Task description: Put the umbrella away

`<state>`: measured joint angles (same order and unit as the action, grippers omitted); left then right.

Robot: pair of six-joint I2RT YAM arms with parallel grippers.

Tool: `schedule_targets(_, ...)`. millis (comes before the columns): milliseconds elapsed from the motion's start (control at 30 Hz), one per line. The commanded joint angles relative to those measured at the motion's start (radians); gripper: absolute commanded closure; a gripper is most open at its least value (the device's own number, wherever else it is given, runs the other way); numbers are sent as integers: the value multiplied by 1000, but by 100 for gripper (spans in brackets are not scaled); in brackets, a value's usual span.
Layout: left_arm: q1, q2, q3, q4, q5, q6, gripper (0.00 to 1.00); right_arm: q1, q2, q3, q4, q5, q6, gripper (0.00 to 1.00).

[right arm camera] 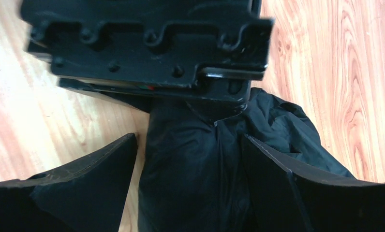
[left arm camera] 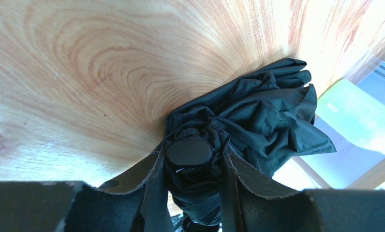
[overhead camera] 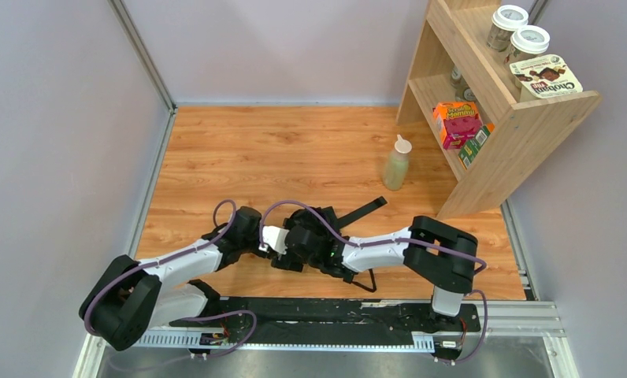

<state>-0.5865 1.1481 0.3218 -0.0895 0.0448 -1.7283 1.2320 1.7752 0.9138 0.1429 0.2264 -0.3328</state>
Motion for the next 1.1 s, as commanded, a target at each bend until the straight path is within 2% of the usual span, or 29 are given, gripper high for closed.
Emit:
schedule_targets(0, 1, 18, -32, -253, 0, 27, 100, 1, 62, -30, 135, 132, -8, 18)
schedule_targets(67, 4, 4, -30, -271, -2, 23, 100, 1, 99, -20, 94, 223, 29, 23)
schedule_targets(133, 8, -11, -35, -286, -8, 21, 100, 0, 124, -32, 63, 263, 49, 39)
schedule_targets(167, 10, -30, -38, -289, -10, 16, 100, -2, 130, -39, 43, 274, 67, 51)
schedule_targets(233, 14, -57, -40, -300, -10, 13, 100, -8, 142, -47, -12, 283, 130, 64)
schedule_targets(300, 17, -89, -36, -325, -16, 9, 100, -23, 153, -50, -66, 245, 201, 76)
schedule_targets(400, 28, -151, -43, -355, -34, -2, 100, -45, 161, -73, -59, 79, 261, 97)
schedule_targets(467, 37, -212, -47, -383, -42, -13, 100, -58, 174, -76, -40, -20, 279, 100)
schedule_targets(633, 59, -376, -50, -409, -120, 16, 100, -189, 237, -73, 35, -487, 327, 100)
schedule_targets(700, 68, -439, -52, -412, -164, 41, 75, -253, 276, -58, 46, -652, 394, 100)
schedule_targets(733, 70, -488, -52, -424, -180, 48, 53, -275, 294, -53, 63, -704, 417, 100)
schedule_targets(833, 73, -588, -61, -443, -255, 78, 26, -322, 352, -36, 86, -883, 469, 100)
schedule_targets(933, 76, -709, -67, -452, -293, 99, 25, -356, 418, -4, 87, -978, 529, 100)
schedule_targets(1067, 76, -792, -82, -454, -306, 96, 25, -384, 513, 43, 92, -1073, 621, 100)
